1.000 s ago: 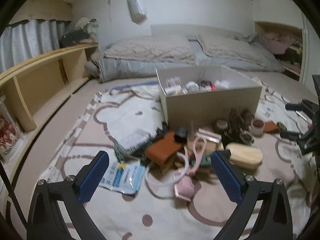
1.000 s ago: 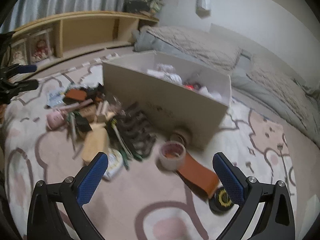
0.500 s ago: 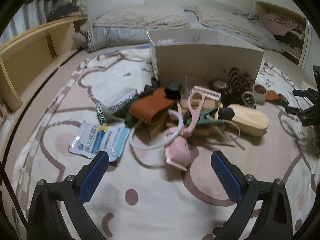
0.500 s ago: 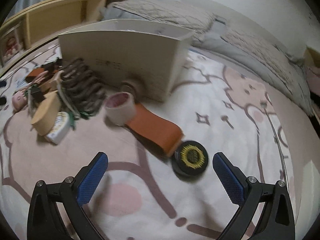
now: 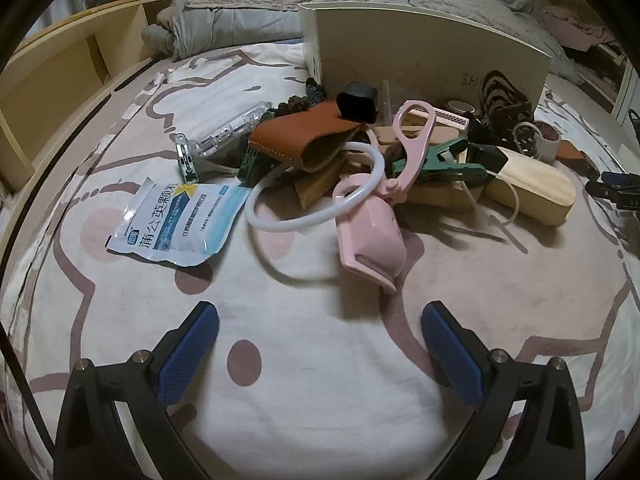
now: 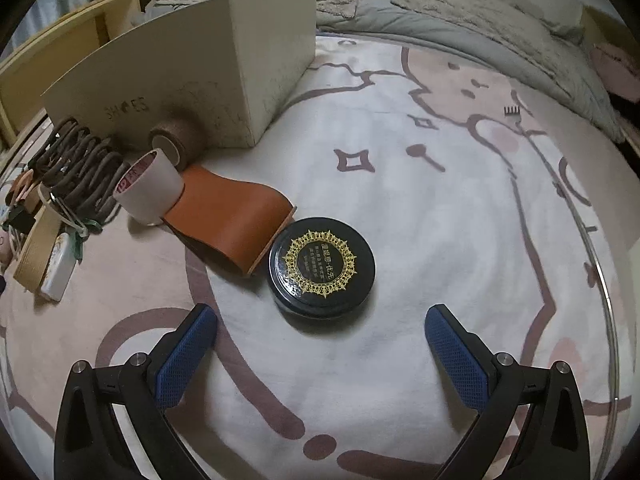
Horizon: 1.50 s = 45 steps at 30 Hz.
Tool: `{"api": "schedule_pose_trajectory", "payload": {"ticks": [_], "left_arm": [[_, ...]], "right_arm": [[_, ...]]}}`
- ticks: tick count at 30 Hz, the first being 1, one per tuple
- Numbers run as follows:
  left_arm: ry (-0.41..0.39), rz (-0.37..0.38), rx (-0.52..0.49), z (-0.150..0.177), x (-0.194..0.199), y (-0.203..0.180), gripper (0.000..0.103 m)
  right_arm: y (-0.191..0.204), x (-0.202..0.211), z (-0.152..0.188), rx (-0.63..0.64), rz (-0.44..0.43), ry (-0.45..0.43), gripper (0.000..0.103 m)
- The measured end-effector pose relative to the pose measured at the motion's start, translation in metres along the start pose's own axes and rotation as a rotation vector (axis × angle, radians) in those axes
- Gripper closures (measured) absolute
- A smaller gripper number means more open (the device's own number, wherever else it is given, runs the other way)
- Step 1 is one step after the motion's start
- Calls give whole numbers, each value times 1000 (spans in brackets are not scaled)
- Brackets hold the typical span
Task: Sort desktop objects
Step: 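Move both tools down toward the pile of items beside the box, then close the left gripper on the pink scissors handle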
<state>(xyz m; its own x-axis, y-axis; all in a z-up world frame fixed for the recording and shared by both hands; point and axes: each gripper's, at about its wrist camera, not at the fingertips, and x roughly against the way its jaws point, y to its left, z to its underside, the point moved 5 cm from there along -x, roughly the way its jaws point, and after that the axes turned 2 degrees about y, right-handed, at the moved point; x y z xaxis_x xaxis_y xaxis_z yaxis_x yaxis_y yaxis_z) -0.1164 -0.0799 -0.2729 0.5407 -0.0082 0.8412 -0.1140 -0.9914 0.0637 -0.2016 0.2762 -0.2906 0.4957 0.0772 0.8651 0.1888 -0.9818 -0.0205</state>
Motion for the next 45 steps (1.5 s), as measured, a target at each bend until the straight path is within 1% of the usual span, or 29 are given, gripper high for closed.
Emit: {"api": "schedule_pose_trajectory", "payload": {"ticks": [3, 7, 12, 13, 15, 18, 20, 22, 23, 24, 26, 28, 29, 31, 35, 38, 41, 45], "left_arm": [[8, 8, 0, 2, -2, 0, 0], [28, 66, -7, 3, -6, 4, 0], [49, 69, -12, 2, -7, 2, 0], [55, 81, -10, 1, -7, 3, 0], [54, 130, 8, -3, -6, 4, 0], [49, 178, 77, -12, -4, 7, 1], [37, 194, 106, -20, -3, 6, 6], [22, 196, 108, -27, -4, 4, 19], [19, 197, 107, -29, -4, 2, 23], [19, 200, 106, -31, -4, 1, 31], [22, 209, 98, -33, -6, -2, 38], [22, 211, 81, -34, -7, -4, 53], [18, 212, 68, -34, -7, -5, 57], [14, 231, 42, -34, -5, -9, 74], [-12, 232, -22, -32, 2, -15, 76], [-15, 250, -60, -26, 7, -18, 79], [-31, 253, -125, -20, 13, -24, 80], [-40, 284, -165, -15, 21, -29, 81]], "right_arm": [[-2, -2, 2, -13, -19, 16, 0], [-5, -5, 0, -18, -30, 28, 0], [-4, -5, -1, -15, -29, 39, 0], [-4, -5, -1, -17, -32, 38, 0], [-5, -5, -1, -20, -37, 34, 0], [-5, -5, -1, -22, -40, 32, 0], [-5, -5, -1, -25, -45, 32, 0], [-6, -7, -2, -35, -59, 28, 0], [-6, -8, -2, -38, -61, 23, 0], [-5, -7, -1, -35, -56, 18, 0], [-4, -8, -2, -30, -47, 17, 0], [-4, -7, -1, -30, -48, 16, 0], [-4, -7, -1, -30, -48, 15, 0], [-4, -7, -2, -28, -46, 13, 0], [-3, -7, -1, -29, -47, 12, 0], [-3, -7, -2, -31, -50, 11, 0], [-4, -7, -2, -27, -47, 13, 0], [-4, -8, -2, -28, -48, 13, 0]]}}
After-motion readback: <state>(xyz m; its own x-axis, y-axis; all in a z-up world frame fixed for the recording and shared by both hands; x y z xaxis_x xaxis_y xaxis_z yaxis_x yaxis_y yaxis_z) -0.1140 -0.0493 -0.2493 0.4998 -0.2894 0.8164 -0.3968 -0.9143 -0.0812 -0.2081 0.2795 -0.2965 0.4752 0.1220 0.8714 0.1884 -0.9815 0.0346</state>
